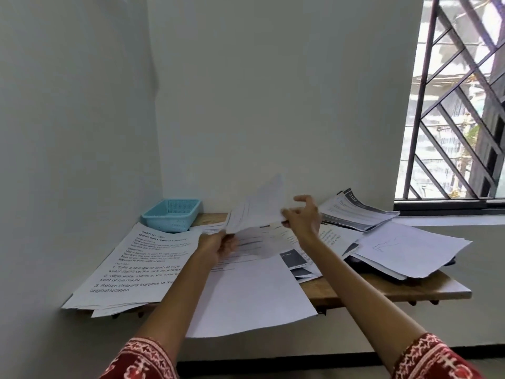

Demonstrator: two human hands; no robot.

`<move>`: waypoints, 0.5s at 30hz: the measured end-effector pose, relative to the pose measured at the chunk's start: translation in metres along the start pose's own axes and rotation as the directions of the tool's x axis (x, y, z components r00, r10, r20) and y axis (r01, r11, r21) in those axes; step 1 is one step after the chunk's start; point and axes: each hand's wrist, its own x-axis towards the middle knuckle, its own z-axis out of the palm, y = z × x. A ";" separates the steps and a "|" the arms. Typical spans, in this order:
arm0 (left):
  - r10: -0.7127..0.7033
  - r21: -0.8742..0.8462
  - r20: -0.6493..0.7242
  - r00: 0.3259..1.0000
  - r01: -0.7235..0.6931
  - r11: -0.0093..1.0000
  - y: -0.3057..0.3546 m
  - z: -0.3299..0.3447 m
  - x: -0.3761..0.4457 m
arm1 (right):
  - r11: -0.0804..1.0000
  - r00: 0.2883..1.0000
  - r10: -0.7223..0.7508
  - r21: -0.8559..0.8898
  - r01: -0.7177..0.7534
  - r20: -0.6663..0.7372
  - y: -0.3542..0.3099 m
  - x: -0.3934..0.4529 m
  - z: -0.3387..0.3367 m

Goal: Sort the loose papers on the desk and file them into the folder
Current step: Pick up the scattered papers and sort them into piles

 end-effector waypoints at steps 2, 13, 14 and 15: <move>0.029 0.070 -0.102 0.994 -0.022 0.997 -0.003 -0.006 0.001 | 0.989 0.987 0.113 -0.111 -0.101 0.112 0.010 -0.006 -0.004; -0.109 0.550 0.052 0.993 0.063 0.833 0.001 -0.048 -0.020 | 0.835 0.806 0.510 -0.397 -0.381 0.300 0.034 0.010 -0.028; -0.127 0.570 0.076 0.989 0.062 0.819 0.001 -0.048 -0.022 | 0.827 0.798 0.512 -0.436 -0.356 0.319 0.038 0.008 -0.025; -0.138 0.576 0.095 0.986 0.058 0.815 0.000 -0.049 -0.024 | 0.820 0.802 0.499 -0.479 -0.314 0.328 0.043 0.008 -0.023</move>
